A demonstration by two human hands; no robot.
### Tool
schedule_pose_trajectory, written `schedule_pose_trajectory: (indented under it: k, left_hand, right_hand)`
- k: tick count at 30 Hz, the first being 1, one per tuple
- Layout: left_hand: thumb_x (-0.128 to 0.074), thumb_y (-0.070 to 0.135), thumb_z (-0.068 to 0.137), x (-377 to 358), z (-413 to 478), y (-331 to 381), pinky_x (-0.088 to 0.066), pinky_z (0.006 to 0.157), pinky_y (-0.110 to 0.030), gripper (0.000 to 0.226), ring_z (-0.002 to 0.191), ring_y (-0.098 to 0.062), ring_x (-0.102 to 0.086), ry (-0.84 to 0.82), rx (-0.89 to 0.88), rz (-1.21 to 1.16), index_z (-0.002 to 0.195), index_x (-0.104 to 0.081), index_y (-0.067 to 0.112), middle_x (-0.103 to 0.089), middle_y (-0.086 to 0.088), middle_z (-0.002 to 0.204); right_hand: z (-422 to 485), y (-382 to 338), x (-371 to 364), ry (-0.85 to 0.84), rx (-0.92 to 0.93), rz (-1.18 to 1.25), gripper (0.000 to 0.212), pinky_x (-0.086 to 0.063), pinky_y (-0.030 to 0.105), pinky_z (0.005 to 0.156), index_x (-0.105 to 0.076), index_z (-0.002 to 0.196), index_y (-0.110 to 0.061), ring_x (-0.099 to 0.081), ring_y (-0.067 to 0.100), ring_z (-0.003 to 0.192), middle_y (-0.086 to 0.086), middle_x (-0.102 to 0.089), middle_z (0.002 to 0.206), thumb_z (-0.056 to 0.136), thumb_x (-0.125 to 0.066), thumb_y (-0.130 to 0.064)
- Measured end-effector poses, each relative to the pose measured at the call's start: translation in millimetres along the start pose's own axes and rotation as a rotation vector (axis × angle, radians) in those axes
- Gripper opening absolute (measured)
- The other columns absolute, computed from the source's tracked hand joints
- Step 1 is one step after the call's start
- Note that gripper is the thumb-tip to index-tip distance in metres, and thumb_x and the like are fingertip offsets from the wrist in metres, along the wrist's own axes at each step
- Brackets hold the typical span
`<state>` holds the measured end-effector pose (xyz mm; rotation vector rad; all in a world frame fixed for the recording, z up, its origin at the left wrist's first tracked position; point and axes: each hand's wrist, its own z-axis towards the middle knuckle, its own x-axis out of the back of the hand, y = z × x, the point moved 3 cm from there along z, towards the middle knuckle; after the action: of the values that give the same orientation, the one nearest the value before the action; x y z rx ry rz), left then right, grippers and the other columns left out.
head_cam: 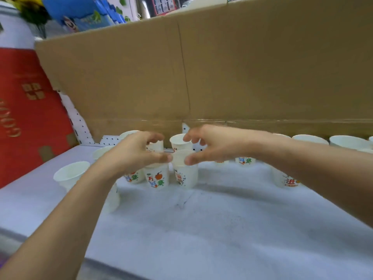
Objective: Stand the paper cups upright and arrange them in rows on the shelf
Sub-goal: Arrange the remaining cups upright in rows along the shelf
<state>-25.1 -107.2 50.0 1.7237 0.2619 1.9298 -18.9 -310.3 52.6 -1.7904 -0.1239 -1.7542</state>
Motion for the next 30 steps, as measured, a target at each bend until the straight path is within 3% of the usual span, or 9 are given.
schedule_pose_trajectory:
  k: [2, 4, 8, 10, 13, 18, 22, 27, 30]
  left_hand:
    - [-0.081, 0.049, 0.067, 1.6, -2.2, -10.2, -0.048, 0.092, -0.035, 0.079, 0.117, -0.012, -0.051, -0.076, 0.037, 0.098, 0.136, -0.049, 0.032, -0.052, 0.011, 0.134]
    - [-0.084, 0.048, 0.062, 3.0, -0.1, -14.1, -0.051, 0.091, -0.038, 0.083, 0.113, -0.014, -0.053, -0.106, 0.038, 0.142, 0.135, -0.049, 0.032, -0.054, 0.011, 0.13]
    - [-0.084, 0.045, 0.061, 5.6, 5.6, -15.0, -0.054, 0.086, -0.038, 0.076, 0.102, -0.012, -0.058, -0.126, 0.013, 0.203, 0.129, -0.054, 0.029, -0.059, 0.011, 0.115]
    - [-0.084, 0.046, 0.06, 3.6, 4.2, -12.0, -0.054, 0.086, -0.037, 0.072, 0.1, -0.011, -0.059, -0.103, -0.01, 0.213, 0.124, -0.057, 0.03, -0.061, 0.013, 0.109]
    - [-0.084, 0.047, 0.059, -4.2, -5.2, 1.8, -0.053, 0.084, -0.036, 0.064, 0.097, -0.007, -0.059, -0.062, -0.083, 0.181, 0.116, -0.06, 0.034, -0.061, 0.018, 0.099]
    - [-0.084, 0.048, 0.06, -21.3, -21.2, 49.9, -0.05, 0.077, -0.026, 0.06, 0.091, 0.001, -0.059, -0.079, -0.236, 0.04, 0.114, -0.059, 0.037, -0.063, 0.02, 0.098]
    - [-0.084, 0.045, 0.062, -50.0, -29.8, 105.3, -0.05, 0.08, -0.023, 0.059, 0.091, 0.004, -0.059, -0.131, -0.382, -0.103, 0.115, -0.062, 0.032, -0.064, 0.02, 0.101]
    - [-0.085, 0.045, 0.06, -95.7, -33.6, 164.7, -0.052, 0.084, -0.026, 0.063, 0.094, 0.001, -0.058, -0.216, -0.492, -0.106, 0.117, -0.06, 0.031, -0.062, 0.017, 0.104]
    - [-0.085, 0.047, 0.058, -112.7, -32.8, 179.6, -0.053, 0.087, -0.032, 0.068, 0.097, -0.003, -0.059, -0.258, -0.482, -0.087, 0.119, -0.058, 0.032, -0.062, 0.015, 0.108]
  right_hand:
    - [10.7, -8.1, -7.7, -0.025, -0.04, -0.037, 0.074, -0.035, 0.016, 0.062, -0.038, 0.143, -0.027, -0.046, 0.007, 0.103, -0.007, -0.047, 0.137, 0.082, -0.063, -0.059]
    - [17.5, -15.6, -13.2, -0.026, -0.074, -0.047, 0.076, -0.036, 0.021, 0.064, -0.038, 0.142, -0.027, -0.045, 0.01, 0.1, -0.008, -0.048, 0.135, 0.08, -0.064, -0.061]
    - [21.3, -27.8, -19.7, -0.001, -0.088, -0.101, 0.069, -0.035, 0.023, 0.055, -0.045, 0.134, -0.026, -0.051, 0.014, 0.092, -0.007, -0.054, 0.116, 0.077, -0.071, -0.054]
    - [14.7, -29.9, -16.4, 0.007, -0.086, -0.092, 0.069, -0.044, 0.026, 0.058, -0.047, 0.132, -0.025, -0.055, 0.014, 0.088, -0.006, -0.058, 0.113, 0.073, -0.074, -0.051]
    - [-15.0, -28.4, 6.5, 0.051, -0.104, -0.088, 0.068, -0.048, 0.026, 0.058, -0.05, 0.13, -0.025, -0.058, 0.005, 0.078, -0.009, -0.059, 0.106, 0.072, -0.074, -0.051]
    - [-92.9, -8.7, 61.0, 0.101, -0.188, -0.086, 0.057, -0.055, 0.034, 0.084, -0.057, 0.121, -0.031, -0.063, 0.006, 0.092, -0.014, -0.064, 0.104, 0.071, -0.077, -0.048]
    - [-156.6, 15.2, 77.7, 0.105, -0.283, -0.098, 0.053, -0.052, 0.027, 0.086, -0.056, 0.121, -0.035, -0.06, -0.001, 0.095, -0.019, -0.062, 0.106, 0.073, -0.079, -0.042]
    - [-206.2, 39.9, 62.4, -0.007, -0.396, -0.117, 0.048, -0.048, 0.02, 0.078, -0.053, 0.119, -0.038, -0.057, 0.0, 0.097, -0.02, -0.058, 0.107, 0.077, -0.077, -0.037]
    - [-218.9, 50.1, 52.9, -0.027, -0.418, -0.184, 0.043, -0.037, 0.011, 0.065, -0.055, 0.116, -0.039, -0.051, -0.005, 0.088, -0.024, -0.051, 0.099, 0.078, -0.075, -0.038]
